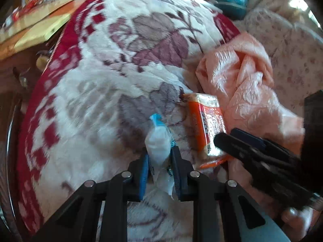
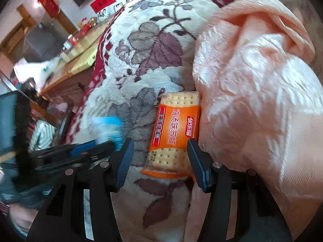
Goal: Organize snacks
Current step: 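Grasp the white-blue wrapped snack with the left gripper while the right grasps the orange cracker pack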
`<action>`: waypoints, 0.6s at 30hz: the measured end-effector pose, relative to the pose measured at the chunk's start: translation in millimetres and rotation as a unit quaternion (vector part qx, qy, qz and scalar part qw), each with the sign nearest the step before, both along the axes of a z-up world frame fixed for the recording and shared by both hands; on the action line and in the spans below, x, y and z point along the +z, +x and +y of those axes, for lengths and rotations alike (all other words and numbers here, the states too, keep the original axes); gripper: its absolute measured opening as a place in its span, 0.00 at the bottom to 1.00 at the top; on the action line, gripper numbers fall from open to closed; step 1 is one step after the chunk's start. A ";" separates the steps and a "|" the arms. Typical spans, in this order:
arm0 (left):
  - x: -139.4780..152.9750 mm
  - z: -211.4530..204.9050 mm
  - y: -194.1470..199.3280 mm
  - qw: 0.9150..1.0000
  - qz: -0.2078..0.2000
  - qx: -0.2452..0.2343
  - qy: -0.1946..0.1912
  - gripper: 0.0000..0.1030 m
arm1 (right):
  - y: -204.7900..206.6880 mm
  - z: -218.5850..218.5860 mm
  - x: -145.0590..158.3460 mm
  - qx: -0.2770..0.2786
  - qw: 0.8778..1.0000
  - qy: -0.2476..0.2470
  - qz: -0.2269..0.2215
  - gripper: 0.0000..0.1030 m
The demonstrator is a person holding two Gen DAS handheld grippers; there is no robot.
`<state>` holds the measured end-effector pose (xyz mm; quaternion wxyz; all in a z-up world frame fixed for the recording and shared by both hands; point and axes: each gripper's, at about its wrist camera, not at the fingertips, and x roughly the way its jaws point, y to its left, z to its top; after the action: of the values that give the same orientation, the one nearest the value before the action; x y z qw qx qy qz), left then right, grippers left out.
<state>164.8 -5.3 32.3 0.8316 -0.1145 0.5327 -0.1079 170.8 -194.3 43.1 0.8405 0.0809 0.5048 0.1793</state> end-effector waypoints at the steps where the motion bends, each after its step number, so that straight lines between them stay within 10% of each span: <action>1: 1.4 4.7 -5.1 1.000 0.000 0.004 -0.009 0.23 | 3.2 3.1 -2.3 -0.004 1.000 -0.015 -0.004 0.53; 12: -2.8 33.7 -28.5 0.999 0.008 0.026 -0.038 0.23 | 31.1 41.8 -40.4 0.025 0.994 -0.107 0.005 0.72; 18: -7.2 26.9 -21.7 0.999 0.003 0.040 -0.030 0.34 | 23.8 22.7 -34.6 0.030 0.997 -0.068 0.012 0.54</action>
<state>143.1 21.6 25.1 0.8296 -0.1608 0.5271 -0.0902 194.5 -171.5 8.6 0.8323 0.0109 0.5279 0.1684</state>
